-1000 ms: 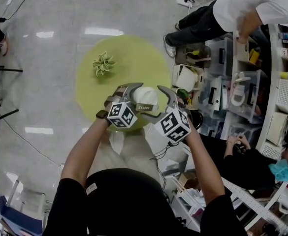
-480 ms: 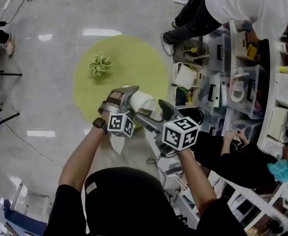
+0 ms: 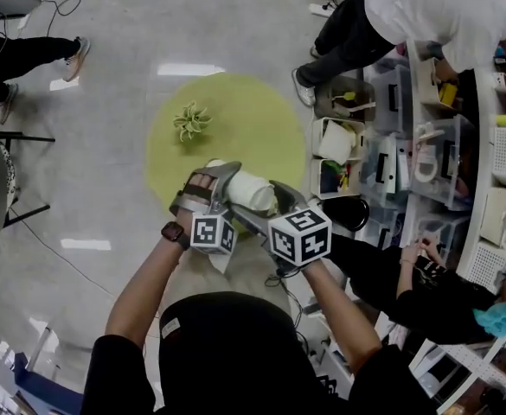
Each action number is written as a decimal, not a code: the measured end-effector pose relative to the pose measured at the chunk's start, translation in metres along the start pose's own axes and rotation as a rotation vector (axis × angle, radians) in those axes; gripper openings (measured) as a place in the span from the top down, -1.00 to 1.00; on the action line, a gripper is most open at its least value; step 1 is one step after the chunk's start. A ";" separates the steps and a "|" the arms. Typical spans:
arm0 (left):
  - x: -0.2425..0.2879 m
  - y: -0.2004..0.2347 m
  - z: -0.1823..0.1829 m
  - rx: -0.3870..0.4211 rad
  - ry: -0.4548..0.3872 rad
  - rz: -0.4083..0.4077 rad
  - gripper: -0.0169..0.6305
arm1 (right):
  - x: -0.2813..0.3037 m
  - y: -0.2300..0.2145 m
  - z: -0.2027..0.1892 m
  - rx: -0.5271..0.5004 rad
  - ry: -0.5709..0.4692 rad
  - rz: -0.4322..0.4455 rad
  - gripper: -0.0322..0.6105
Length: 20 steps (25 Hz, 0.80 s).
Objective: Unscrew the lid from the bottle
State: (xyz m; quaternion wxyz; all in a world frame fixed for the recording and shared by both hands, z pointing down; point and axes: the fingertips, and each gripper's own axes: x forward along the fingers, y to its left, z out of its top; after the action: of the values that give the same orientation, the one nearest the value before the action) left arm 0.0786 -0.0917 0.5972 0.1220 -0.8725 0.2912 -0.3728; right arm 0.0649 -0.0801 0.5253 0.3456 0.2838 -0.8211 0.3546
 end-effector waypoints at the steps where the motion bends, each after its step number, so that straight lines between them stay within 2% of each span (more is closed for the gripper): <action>1: -0.001 -0.001 -0.001 0.003 0.000 -0.001 -0.31 | 0.000 0.002 -0.002 -0.036 0.016 -0.004 -0.45; 9: -0.009 -0.010 0.000 0.044 -0.029 -0.028 -0.31 | -0.004 0.021 -0.015 -0.414 0.089 -0.015 -0.38; 14: -0.012 -0.014 0.001 0.028 -0.048 -0.047 -0.31 | -0.006 0.026 -0.020 -0.565 0.118 -0.007 -0.33; 20: -0.005 -0.028 0.003 -0.004 -0.082 -0.095 -0.31 | -0.006 0.028 -0.033 -0.878 0.209 -0.026 -0.32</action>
State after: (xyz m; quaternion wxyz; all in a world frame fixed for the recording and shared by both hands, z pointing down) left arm 0.0901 -0.0661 0.6042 0.1145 -0.9000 0.2451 -0.3417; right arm 0.0604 -0.0361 0.5268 0.5188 0.0831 -0.8508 -0.0051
